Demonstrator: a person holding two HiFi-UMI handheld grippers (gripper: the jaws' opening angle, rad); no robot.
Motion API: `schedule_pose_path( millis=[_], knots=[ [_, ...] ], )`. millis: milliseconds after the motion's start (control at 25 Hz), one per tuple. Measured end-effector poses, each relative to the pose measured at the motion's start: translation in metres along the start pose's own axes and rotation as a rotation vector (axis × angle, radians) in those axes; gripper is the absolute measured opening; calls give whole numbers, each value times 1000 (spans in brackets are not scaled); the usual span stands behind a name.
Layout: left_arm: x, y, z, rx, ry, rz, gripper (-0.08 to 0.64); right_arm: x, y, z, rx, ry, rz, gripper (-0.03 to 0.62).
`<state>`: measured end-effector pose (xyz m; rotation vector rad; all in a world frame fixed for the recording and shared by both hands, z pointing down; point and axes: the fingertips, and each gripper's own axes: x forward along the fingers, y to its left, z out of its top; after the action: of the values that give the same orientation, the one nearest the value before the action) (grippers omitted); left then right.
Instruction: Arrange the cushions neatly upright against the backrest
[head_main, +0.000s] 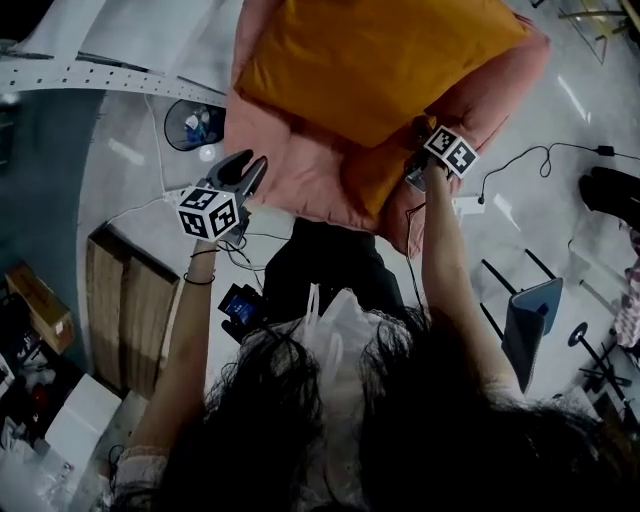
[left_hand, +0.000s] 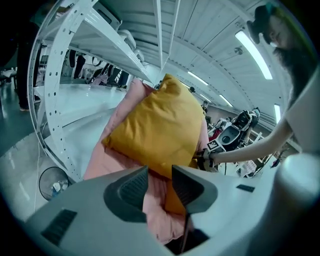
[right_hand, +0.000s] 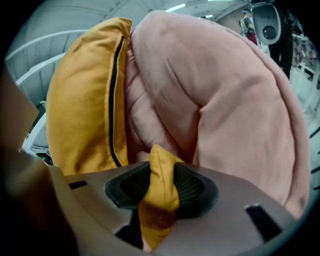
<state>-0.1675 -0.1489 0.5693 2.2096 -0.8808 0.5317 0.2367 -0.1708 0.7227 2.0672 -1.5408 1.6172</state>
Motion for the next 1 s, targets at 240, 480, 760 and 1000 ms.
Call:
schedule_pose_path(
  millis=[240, 480, 760, 1000],
  knots=[
    [-16, 0, -18, -13, 13, 12, 140, -30, 5, -15, 74, -40, -12, 77],
    [-9, -21, -21, 14, 22, -30, 140, -104, 8, -24, 119, -185, -37, 67],
    [8, -41, -30, 29, 51, -108, 140, -185, 22, -23, 152, -311, 11, 63],
    [23, -50, -38, 20, 62, -158, 140, -238, 78, -13, -60, -292, 210, 61]
  ],
)
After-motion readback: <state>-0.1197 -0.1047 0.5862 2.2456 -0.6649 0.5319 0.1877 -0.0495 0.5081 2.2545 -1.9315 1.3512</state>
